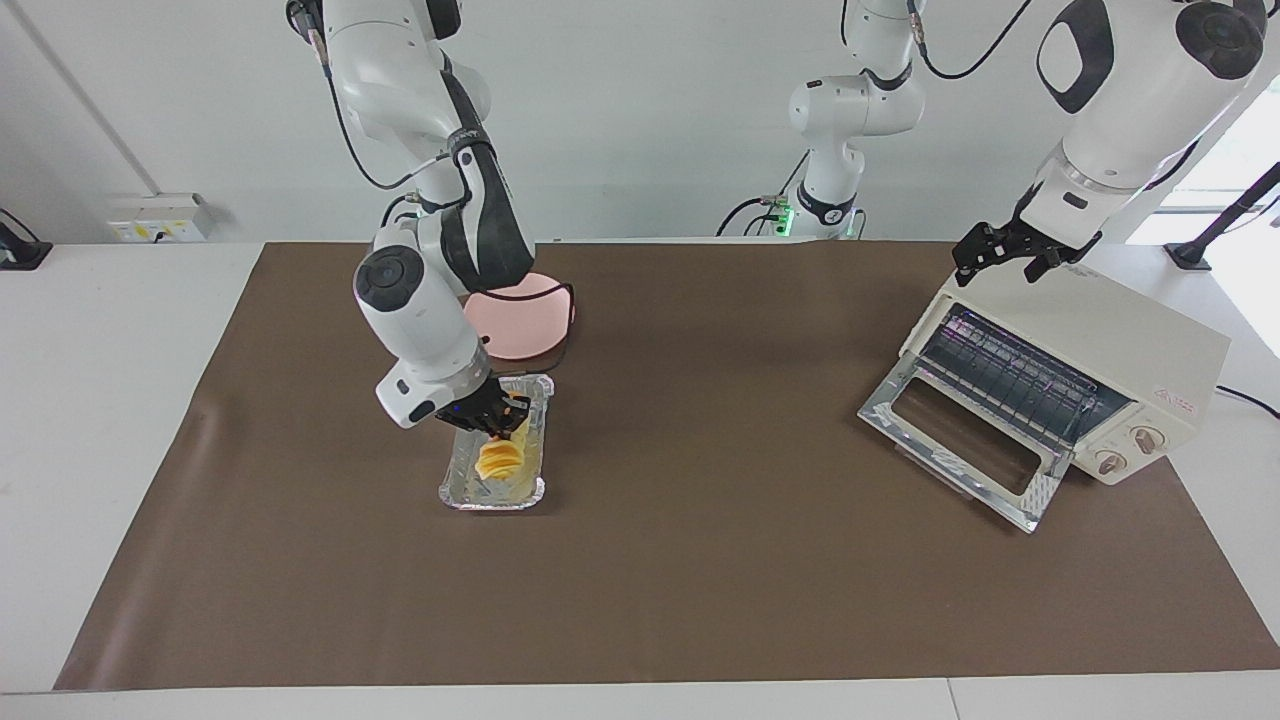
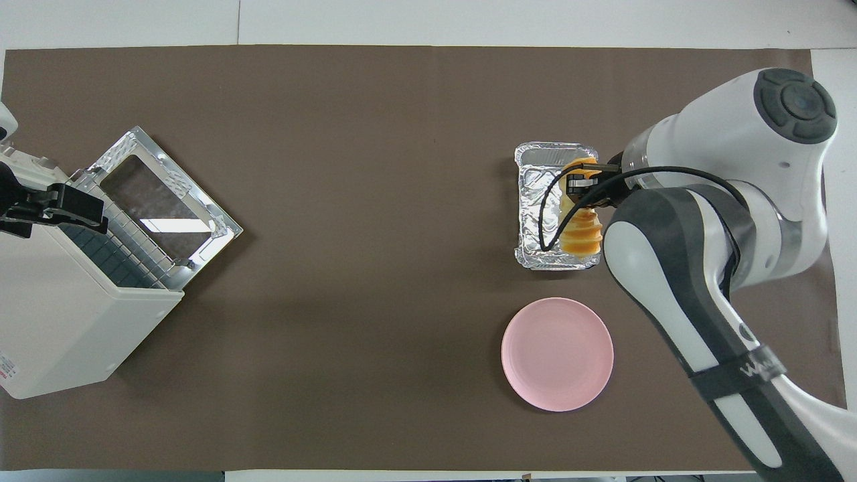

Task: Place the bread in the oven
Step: 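Carry the bread rolls with the right gripper into the foil tray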

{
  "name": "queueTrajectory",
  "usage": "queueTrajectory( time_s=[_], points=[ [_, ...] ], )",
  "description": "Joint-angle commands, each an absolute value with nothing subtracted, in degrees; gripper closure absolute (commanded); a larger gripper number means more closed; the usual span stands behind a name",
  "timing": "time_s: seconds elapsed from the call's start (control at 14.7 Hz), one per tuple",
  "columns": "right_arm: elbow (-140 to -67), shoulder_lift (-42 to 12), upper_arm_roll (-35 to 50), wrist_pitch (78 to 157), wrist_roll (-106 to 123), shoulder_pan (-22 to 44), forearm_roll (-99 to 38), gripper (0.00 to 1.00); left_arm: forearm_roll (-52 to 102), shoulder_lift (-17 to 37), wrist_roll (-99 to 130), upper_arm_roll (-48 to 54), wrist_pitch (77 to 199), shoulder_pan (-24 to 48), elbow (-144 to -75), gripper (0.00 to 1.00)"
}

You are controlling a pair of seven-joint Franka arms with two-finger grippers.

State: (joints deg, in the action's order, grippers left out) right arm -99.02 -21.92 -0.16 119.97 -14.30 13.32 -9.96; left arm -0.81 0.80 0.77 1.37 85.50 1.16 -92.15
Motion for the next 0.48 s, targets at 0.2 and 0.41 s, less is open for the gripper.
queueTrajectory(
  time_s=[0.2,0.41],
  points=[
    [-104.7,-20.5,0.2,124.2,-11.9,13.0,-11.3,1.00,-0.5,0.1,0.7,1.1,85.8,1.3,-92.8,0.00],
    [-107.4,-20.1,0.2,128.2,-11.9,13.3,-11.3,1.00,-0.5,0.1,0.7,1.1,85.8,1.3,-92.7,0.00]
  ],
)
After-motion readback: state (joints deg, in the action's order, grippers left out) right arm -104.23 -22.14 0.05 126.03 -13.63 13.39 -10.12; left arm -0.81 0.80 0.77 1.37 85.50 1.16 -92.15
